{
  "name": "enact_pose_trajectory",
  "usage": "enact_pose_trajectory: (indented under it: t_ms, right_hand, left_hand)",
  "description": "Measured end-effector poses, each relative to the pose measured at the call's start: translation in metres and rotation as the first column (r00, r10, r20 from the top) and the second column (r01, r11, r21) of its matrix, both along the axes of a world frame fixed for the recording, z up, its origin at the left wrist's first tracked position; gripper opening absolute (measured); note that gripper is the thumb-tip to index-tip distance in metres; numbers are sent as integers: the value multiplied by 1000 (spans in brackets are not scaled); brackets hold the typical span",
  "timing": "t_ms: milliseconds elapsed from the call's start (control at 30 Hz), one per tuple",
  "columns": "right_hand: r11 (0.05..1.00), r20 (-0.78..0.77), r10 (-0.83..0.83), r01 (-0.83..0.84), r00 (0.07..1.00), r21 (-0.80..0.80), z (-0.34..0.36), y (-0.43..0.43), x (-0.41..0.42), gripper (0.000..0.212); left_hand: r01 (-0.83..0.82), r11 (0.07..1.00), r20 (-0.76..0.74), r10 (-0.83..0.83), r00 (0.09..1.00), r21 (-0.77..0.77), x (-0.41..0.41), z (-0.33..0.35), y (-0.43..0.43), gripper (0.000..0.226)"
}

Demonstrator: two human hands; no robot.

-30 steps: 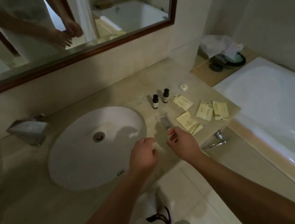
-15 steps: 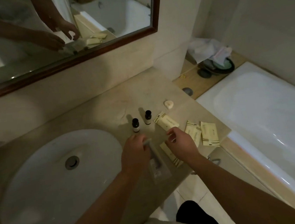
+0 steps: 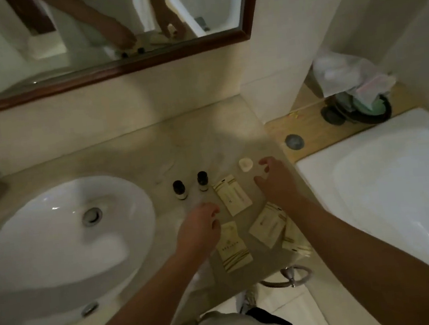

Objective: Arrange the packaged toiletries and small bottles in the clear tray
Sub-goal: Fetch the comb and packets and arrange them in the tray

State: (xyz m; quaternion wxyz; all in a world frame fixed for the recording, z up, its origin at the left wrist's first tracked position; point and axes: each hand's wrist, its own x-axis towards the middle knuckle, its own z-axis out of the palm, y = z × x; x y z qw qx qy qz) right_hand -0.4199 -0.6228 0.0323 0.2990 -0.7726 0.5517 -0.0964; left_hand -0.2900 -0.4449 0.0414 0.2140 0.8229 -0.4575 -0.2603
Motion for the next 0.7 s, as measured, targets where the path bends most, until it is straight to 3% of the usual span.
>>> enact_pose_trajectory:
  t_ms: [267,400,533,700]
  right_hand:
    - [973,-104,231,-231,967,10,-22,-28,32,55]
    - [957,-165,287,-291,944,-6,-27,-36,40,43]
    - [957,-114,286,-290,951,-21,-23,-29,38,34]
    - [954,7,300,-300,954,-6,-8,15,24,38]
  left_hand:
    - [-335,942,121,331,936,14,-2,-12,25,13]
    - [-509,860,215,489,845,45,1,-16,44,28]
    - [-532,823,176,504,845,198,-1,-21,51,43]
    - [-560,795,31,569,822,234,-8,-27,45,68]
